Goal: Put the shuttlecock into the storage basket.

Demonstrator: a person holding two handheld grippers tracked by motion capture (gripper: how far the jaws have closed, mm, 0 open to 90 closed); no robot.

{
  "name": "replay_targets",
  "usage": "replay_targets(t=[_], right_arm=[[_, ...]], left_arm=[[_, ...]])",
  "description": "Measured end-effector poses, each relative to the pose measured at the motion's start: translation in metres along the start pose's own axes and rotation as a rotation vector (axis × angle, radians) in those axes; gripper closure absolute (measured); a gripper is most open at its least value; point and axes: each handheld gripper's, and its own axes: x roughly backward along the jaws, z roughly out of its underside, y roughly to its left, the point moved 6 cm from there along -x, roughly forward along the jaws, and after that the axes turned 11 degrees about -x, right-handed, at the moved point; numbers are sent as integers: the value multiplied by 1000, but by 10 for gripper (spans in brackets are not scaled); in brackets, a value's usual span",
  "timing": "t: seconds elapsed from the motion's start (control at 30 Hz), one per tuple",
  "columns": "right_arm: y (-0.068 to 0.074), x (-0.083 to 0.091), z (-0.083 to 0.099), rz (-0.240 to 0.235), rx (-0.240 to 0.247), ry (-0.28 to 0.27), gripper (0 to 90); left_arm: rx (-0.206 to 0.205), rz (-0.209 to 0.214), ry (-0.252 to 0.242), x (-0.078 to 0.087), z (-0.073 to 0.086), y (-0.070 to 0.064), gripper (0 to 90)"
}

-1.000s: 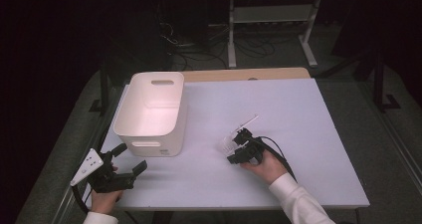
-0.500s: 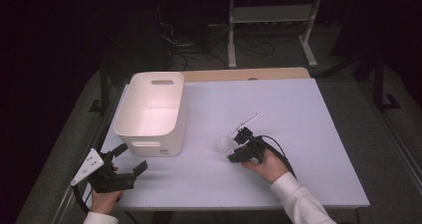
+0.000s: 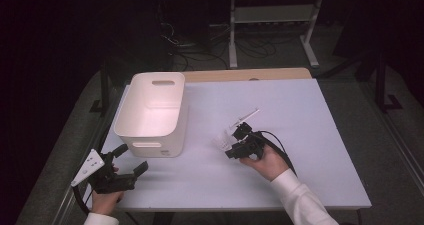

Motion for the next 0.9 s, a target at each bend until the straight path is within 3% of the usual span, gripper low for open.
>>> replay_targets(t=[0.53, 0.9], right_arm=[[4, 12, -7, -17, -5, -25, 631], [10, 21, -19, -29, 19, -34, 631]], left_arm=[[-12, 2, 8, 1, 0, 1, 0], [-9, -1, 1, 1, 0, 1, 0]])
